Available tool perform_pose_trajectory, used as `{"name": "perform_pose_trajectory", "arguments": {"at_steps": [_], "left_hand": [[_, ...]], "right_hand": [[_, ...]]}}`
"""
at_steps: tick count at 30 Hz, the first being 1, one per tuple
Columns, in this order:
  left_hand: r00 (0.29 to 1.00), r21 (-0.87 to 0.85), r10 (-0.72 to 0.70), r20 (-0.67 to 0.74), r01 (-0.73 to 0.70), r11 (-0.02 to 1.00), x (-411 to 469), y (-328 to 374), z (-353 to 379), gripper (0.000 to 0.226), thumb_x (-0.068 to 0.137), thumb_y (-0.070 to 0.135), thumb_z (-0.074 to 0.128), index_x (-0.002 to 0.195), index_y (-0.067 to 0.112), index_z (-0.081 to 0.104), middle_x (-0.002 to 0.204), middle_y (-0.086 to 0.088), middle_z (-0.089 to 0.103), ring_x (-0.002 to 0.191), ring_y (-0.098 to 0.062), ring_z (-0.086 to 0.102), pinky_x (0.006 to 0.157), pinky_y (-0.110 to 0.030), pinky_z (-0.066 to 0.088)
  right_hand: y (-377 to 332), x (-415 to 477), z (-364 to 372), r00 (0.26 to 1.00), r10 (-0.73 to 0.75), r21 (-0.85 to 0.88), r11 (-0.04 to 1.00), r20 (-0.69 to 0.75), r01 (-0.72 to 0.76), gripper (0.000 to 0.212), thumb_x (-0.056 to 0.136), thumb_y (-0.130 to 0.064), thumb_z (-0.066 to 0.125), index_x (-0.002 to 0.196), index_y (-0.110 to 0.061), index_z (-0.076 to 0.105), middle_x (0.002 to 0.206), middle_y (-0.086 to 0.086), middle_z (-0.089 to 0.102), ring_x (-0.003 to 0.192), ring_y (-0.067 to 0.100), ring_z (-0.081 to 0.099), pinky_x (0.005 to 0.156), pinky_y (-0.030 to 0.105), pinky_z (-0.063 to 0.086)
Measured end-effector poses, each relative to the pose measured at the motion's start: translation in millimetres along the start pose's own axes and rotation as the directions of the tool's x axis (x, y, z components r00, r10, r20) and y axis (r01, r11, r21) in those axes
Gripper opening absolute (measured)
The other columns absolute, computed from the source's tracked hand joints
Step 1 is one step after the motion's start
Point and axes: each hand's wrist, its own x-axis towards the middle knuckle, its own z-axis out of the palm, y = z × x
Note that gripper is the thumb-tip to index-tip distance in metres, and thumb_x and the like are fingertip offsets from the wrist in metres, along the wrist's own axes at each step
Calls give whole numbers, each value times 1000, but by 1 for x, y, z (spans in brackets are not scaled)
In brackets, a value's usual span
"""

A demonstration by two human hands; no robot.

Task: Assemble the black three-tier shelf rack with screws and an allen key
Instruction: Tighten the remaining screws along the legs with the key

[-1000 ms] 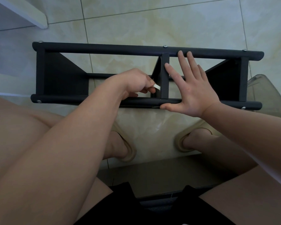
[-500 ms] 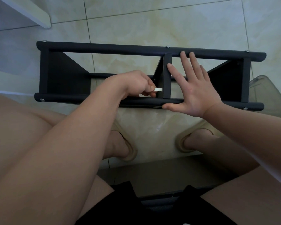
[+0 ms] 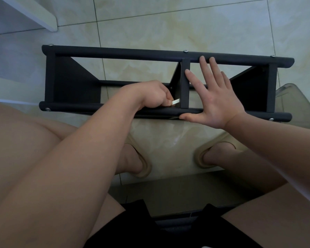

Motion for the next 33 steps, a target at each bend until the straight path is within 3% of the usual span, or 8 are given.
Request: {"name": "perform_pose_trajectory", "arguments": {"at_steps": [4, 9, 13, 16, 22, 25, 31, 33], "left_hand": [[999, 4, -23, -46, 23, 1000, 0, 4, 5, 20, 91, 13, 66, 76, 24, 72, 80, 5, 68, 79, -13, 58, 75, -27, 42], [970, 182, -80, -228, 123, 976, -11, 8, 3, 23, 93, 10, 52, 103, 5, 73, 103, -14, 71, 96, -31, 64, 86, -39, 52], [901, 191, 8, -433, 84, 978, -26, 24, -9, 24, 91, 8, 49, 101, 9, 71, 98, -13, 71, 91, -33, 65, 72, -34, 49], [866, 220, 128, -483, -22, 975, -39, 51, -14, 23, 91, 9, 52, 85, 19, 72, 83, -2, 68, 77, -29, 60, 63, -30, 43], [859, 350, 332, -391, -195, 916, -54, 127, 1, 23, 84, 3, 54, 78, 25, 59, 73, -4, 47, 68, -23, 36, 61, -26, 31], [847, 375, 413, -334, -283, 883, -53, 177, 22, 19, 85, 6, 59, 82, 22, 70, 73, 1, 55, 64, -21, 44, 54, -23, 35], [848, 513, 510, -144, -377, 771, -17, 261, 80, 16, 84, 8, 61, 76, 21, 65, 76, -2, 52, 72, -21, 43, 65, -26, 37], [848, 547, 524, -73, -405, 732, 6, 282, 105, 17, 87, 11, 63, 75, 22, 68, 75, 0, 60, 74, -24, 53, 64, -24, 39]], "right_hand": [[3, 0, 4, 1000, -13, 7, 1000, -7, 13, 114, 75, -93, 35, 163, -25, 12, 170, 16, -6, 156, 40, -6, 121, 66, 15], [4, 8, 4, 995, 27, 51, 998, 93, -32, 117, 67, -99, 30, 161, -38, -3, 168, 5, -22, 154, 29, -21, 123, 63, 1], [4, 12, -15, 981, 84, 93, 990, 177, -102, 116, 63, -101, 27, 159, -46, -8, 167, -4, -26, 153, 20, -25, 123, 57, -9], [12, 1, -36, 967, 201, 196, 953, 154, -229, 92, 83, -86, 35, 159, -49, 0, 170, -6, -13, 156, 16, -16, 125, 52, -7], [65, -51, -103, 919, 392, 114, 912, 44, -394, 72, 99, -67, 37, 161, -42, 9, 171, -4, 7, 157, 18, -1, 126, 53, 0], [95, -77, -135, 864, 500, 113, 856, 62, -504, 73, 99, -67, 36, 161, -41, 7, 171, -4, 7, 157, 18, 0, 124, 54, 2], [157, -141, -136, 741, 663, 107, 733, 104, -672, 75, 99, -68, 36, 162, -39, 8, 171, -1, 10, 157, 21, 8, 123, 53, 10], [177, -160, -119, 700, 703, 103, 692, 129, -714, 75, 99, -67, 35, 162, -38, 7, 171, 0, 11, 156, 21, 11, 123, 51, 13]]}}
